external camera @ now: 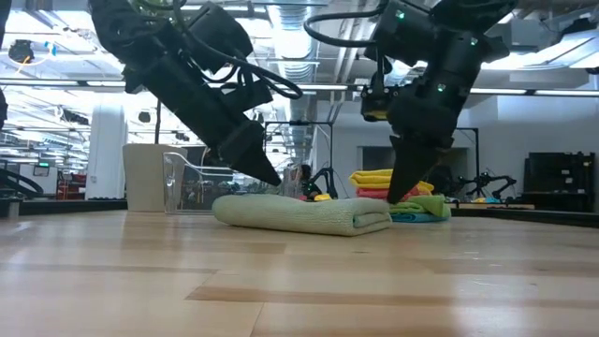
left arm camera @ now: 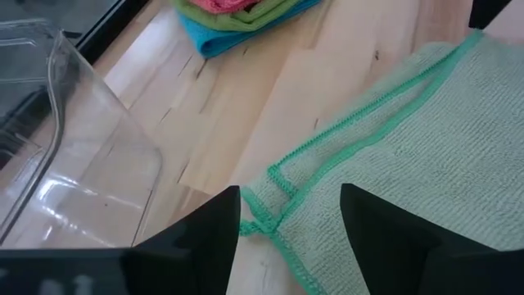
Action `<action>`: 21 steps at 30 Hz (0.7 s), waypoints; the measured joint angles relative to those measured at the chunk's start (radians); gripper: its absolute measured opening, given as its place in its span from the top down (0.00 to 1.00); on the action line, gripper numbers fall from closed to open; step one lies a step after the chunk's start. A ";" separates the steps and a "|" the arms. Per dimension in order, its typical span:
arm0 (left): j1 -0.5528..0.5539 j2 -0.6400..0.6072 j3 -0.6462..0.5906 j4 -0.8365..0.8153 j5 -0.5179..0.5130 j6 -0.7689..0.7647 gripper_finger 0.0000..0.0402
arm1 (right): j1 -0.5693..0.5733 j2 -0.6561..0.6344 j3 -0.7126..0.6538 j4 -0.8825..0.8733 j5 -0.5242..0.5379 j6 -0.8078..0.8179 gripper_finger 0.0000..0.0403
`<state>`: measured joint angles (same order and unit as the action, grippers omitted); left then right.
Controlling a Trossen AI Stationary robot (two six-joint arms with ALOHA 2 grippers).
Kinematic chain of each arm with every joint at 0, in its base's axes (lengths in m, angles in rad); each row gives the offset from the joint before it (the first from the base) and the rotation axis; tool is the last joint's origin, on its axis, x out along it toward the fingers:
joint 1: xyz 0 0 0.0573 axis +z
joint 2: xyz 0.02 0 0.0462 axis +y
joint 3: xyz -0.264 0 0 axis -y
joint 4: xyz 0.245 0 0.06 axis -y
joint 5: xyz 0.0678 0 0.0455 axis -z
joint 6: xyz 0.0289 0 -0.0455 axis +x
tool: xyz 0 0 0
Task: Fold microfiber towels
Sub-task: Fold the light green microfiber cloth
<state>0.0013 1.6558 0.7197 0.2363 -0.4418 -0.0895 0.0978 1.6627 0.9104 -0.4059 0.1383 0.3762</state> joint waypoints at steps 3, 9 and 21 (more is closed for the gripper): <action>0.001 -0.004 0.000 0.006 0.031 -0.005 0.51 | 0.000 0.000 0.000 -0.025 0.012 0.002 0.96; -0.006 -0.075 0.000 0.019 0.185 -0.024 0.58 | 0.047 -0.044 0.003 0.032 0.150 0.056 0.95; -0.008 -0.012 -0.055 0.185 0.282 -0.004 0.97 | 0.127 0.124 0.000 0.409 0.352 0.070 0.97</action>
<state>-0.0063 1.6435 0.6644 0.4211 -0.1595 -0.0935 0.2252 1.7870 0.9101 0.0027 0.4903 0.4460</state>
